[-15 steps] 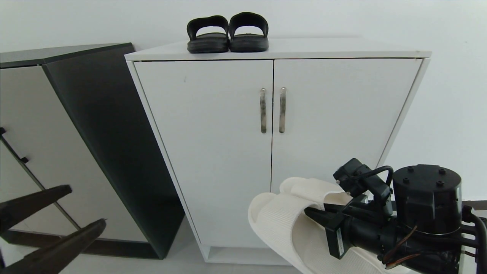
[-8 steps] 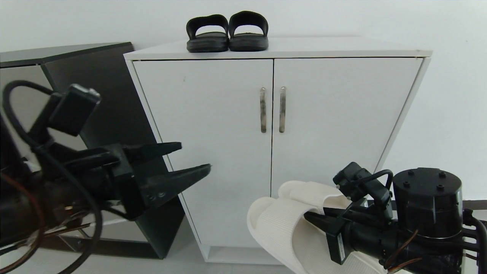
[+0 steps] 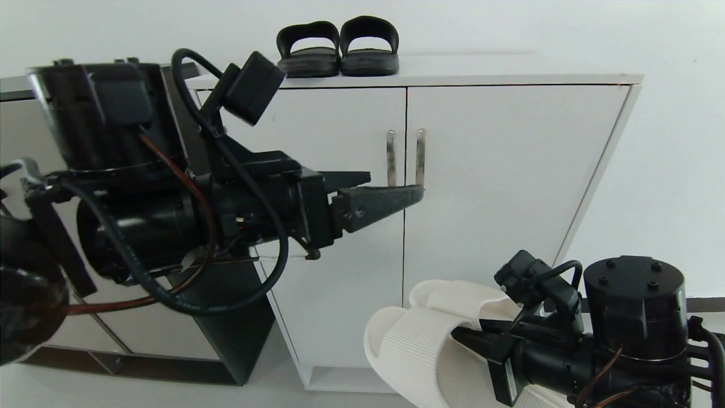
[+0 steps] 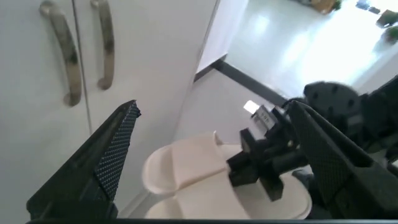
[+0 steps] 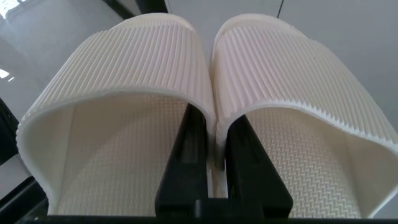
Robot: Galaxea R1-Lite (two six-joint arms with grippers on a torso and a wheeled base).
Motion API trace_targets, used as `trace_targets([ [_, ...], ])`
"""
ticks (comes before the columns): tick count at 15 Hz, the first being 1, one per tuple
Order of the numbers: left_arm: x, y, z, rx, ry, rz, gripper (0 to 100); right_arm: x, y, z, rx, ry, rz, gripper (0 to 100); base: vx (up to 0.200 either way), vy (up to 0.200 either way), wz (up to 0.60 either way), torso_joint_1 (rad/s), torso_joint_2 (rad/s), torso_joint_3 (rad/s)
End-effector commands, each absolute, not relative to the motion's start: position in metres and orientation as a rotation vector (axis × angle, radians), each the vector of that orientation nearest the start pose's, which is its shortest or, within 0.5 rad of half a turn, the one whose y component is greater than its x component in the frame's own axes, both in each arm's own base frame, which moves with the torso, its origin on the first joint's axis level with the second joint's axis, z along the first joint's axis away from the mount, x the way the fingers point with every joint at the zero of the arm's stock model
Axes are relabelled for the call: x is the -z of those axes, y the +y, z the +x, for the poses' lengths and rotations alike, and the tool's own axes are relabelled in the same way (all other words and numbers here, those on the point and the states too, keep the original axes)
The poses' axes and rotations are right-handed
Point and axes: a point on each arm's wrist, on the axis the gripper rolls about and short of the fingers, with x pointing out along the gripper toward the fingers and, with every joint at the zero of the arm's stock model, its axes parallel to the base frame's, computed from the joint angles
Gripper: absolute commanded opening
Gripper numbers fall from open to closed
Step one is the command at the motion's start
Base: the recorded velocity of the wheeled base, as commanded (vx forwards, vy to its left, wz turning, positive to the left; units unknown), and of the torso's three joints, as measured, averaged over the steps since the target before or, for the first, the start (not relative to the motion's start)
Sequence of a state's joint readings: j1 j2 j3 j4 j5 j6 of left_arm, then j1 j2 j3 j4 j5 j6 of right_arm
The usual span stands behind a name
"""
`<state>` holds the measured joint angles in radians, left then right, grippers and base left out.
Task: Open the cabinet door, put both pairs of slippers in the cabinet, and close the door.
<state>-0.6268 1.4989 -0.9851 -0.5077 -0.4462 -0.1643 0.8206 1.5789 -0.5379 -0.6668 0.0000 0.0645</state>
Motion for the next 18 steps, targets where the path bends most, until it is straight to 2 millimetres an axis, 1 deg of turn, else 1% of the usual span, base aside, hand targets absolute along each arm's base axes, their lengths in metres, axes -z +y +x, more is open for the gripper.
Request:
trace_targets([
  [1,-0.283,-0.185,0.235,1.142,0.140,-0.222,100,-0.149,0.184,0.171,-0.798,0.380,-0.094,0,0.000,0.000,0.00,0.000,0.00,0.000],
  [3,-0.291,-0.192,0.242,1.222,0.183,-0.297,100,-0.150,0.183,0.171,-0.797,0.378,-0.094,0,0.000,0.000,0.00,0.000,0.00,0.000],
  [4,-0.293,-0.194,0.245,1.235,0.200,-0.319,100,-0.150,0.183,0.170,-0.797,0.377,-0.093,0,0.000,0.000,0.00,0.000,0.00,0.000],
  [6,-0.291,-0.204,0.258,1.230,0.213,-0.337,100,-0.149,0.183,0.170,-0.798,0.382,-0.095,0,0.000,0.000,0.00,0.000,0.00,0.000],
  [8,-0.293,-0.209,0.267,1.225,0.197,-0.335,100,-0.147,0.181,0.168,-0.820,0.389,-0.100,0,0.000,0.000,0.00,0.000,0.00,0.000],
  [10,-0.286,-0.214,0.275,1.173,0.194,-0.318,100,-0.147,0.180,0.167,-0.831,0.386,-0.109,0,0.000,0.000,0.00,0.000,0.00,0.000],
  [11,-0.283,-0.214,0.280,1.151,0.188,-0.304,100,-0.147,0.180,0.167,-0.836,0.388,-0.108,0,0.000,0.000,0.00,0.000,0.00,0.000],
  [15,-0.284,-0.212,0.290,1.093,0.181,-0.303,100,-0.148,0.179,0.165,-0.841,0.383,-0.108,0,0.000,0.000,0.00,0.000,0.00,0.000],
  [18,-0.280,-0.209,0.304,1.027,0.169,-0.275,100,-0.148,0.179,0.165,-0.842,0.385,-0.108,0,0.000,0.000,0.00,0.000,0.00,0.000],
])
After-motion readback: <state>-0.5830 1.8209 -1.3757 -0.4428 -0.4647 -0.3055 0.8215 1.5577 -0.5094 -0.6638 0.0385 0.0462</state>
